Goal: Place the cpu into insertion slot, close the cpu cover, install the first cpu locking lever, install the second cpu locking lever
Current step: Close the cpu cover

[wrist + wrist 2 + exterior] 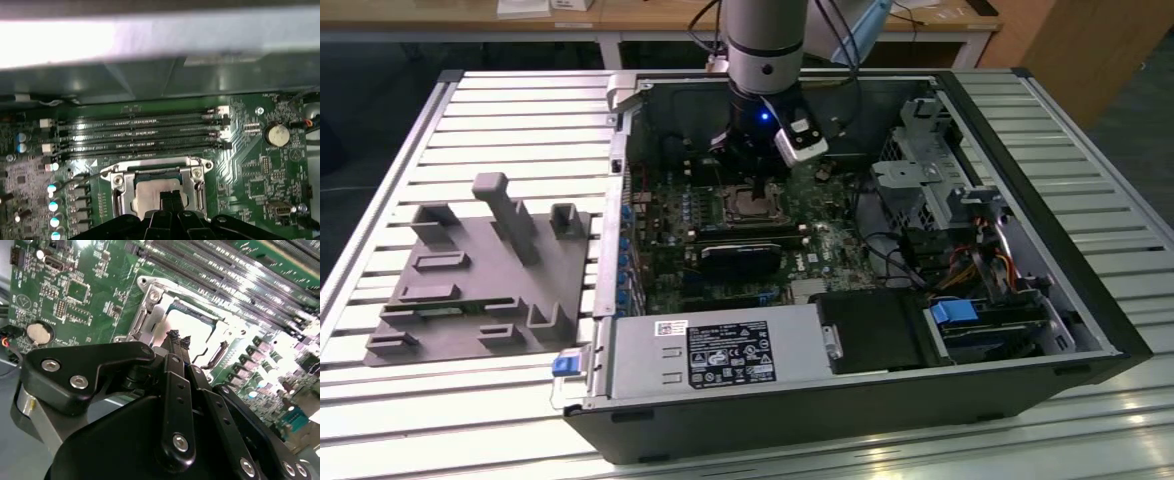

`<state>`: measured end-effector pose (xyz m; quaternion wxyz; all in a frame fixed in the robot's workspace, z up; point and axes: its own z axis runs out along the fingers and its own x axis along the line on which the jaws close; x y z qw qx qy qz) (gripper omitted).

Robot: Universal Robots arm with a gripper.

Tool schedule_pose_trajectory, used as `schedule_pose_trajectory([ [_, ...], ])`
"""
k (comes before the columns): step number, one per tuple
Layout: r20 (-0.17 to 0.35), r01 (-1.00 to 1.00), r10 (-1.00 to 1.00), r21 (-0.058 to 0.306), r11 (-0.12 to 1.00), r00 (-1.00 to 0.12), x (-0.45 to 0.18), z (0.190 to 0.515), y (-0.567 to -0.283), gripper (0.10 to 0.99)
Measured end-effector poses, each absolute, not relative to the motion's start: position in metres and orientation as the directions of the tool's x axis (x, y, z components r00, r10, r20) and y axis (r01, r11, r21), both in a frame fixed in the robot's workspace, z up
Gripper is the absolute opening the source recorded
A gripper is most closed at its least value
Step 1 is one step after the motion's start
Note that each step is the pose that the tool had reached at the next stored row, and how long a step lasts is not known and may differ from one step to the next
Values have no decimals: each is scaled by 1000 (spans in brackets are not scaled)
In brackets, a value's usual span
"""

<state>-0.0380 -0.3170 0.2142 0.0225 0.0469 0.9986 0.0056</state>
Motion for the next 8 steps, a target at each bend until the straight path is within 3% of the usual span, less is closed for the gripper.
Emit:
schedule_pose_trajectory([
  [3,-44,93,94,16,995,-995,-39,214,-322,102],
  [8,-40,94,96,55,994,-995,-40,214,-324,102],
])
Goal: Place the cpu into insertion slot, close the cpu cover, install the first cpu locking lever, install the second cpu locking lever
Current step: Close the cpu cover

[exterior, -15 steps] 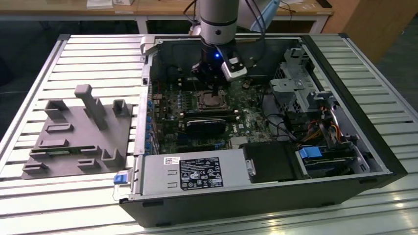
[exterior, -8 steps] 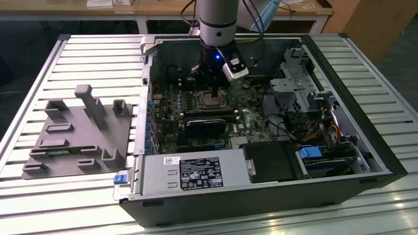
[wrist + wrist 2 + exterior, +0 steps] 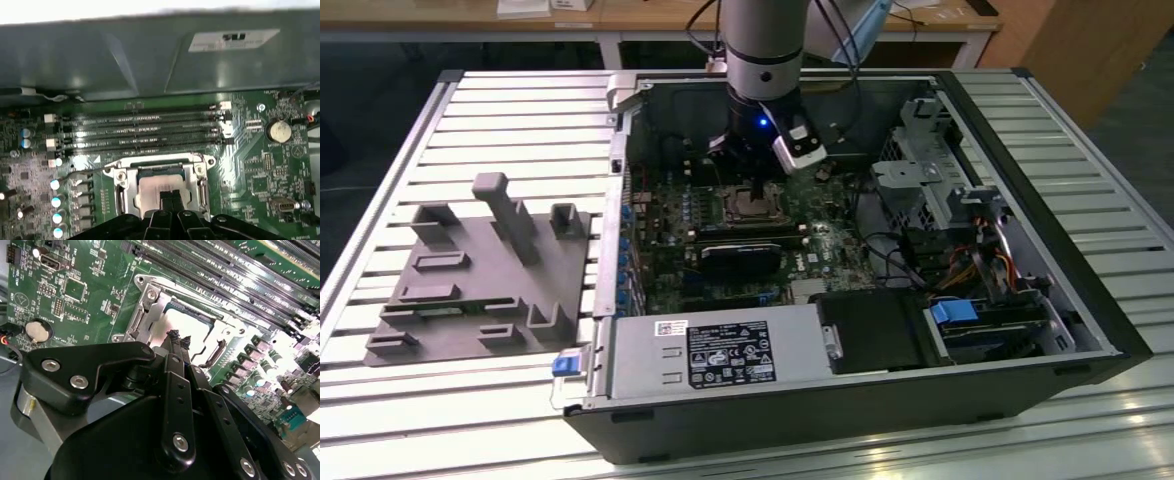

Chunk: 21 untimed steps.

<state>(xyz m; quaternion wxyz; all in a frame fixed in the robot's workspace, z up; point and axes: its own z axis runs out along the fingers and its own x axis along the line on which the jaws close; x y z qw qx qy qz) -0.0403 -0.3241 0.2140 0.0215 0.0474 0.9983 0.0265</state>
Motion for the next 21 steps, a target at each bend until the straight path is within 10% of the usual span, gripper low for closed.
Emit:
schedule_pose_trajectory([
  [21,-53,93,96,59,994,-994,-44,240,-324,102],
])
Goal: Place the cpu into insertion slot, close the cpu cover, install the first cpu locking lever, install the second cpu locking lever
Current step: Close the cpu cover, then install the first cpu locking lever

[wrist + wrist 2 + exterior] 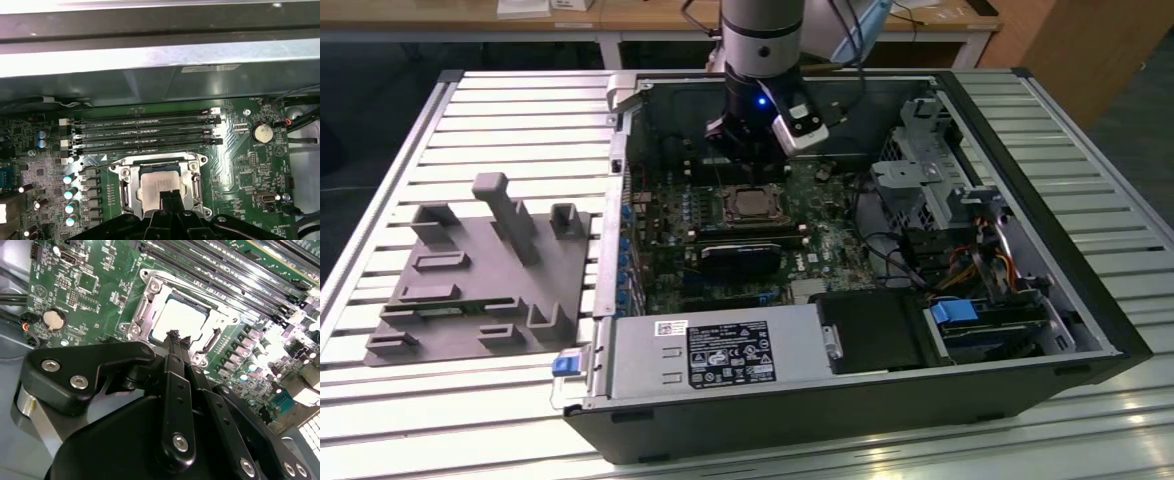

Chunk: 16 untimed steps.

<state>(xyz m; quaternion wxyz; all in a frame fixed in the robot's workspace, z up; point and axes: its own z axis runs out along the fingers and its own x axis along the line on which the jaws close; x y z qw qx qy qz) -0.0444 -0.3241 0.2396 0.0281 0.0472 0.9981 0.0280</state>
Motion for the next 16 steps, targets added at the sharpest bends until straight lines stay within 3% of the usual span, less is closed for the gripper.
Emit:
schedule_pose_trajectory([
  [16,-54,93,96,59,994,-994,-46,242,-324,102],
])
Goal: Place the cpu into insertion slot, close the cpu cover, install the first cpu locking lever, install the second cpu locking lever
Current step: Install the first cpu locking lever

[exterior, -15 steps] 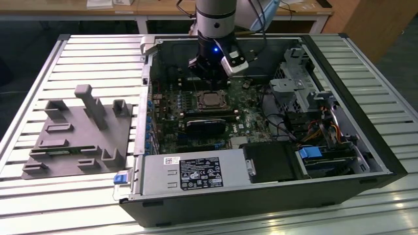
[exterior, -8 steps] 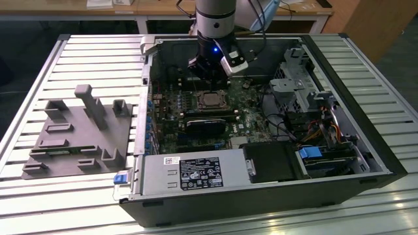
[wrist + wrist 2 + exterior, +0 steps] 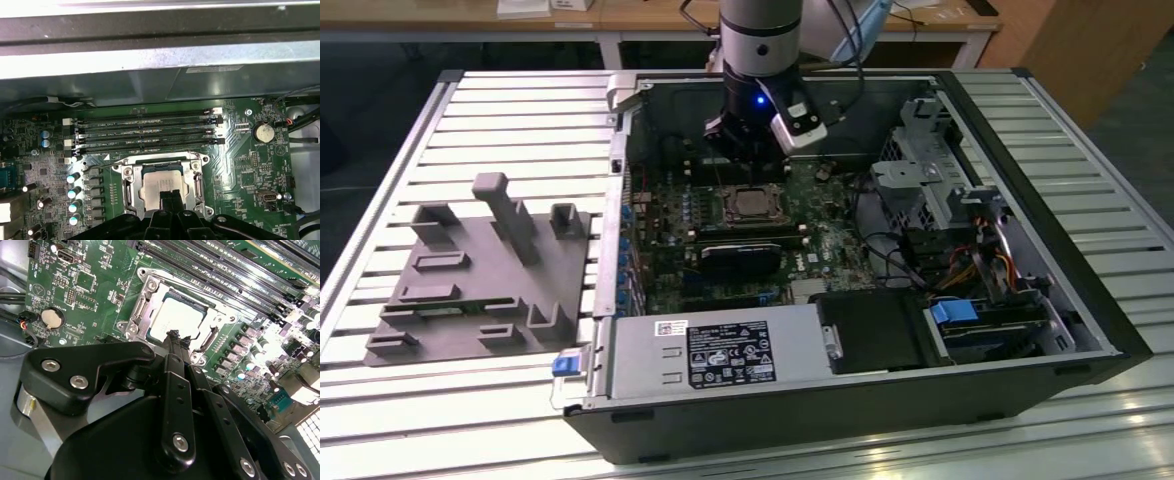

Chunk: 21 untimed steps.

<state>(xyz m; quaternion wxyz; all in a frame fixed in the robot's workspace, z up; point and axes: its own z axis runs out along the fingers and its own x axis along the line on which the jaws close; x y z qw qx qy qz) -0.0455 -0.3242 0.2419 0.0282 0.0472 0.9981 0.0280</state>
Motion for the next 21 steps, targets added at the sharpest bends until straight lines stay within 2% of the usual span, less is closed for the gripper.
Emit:
schedule_pose_trajectory([
  [9,-54,93,96,59,994,-994,-48,247,-324,102],
  [21,-60,92,96,60,994,-994,-89,247,-324,102],
])
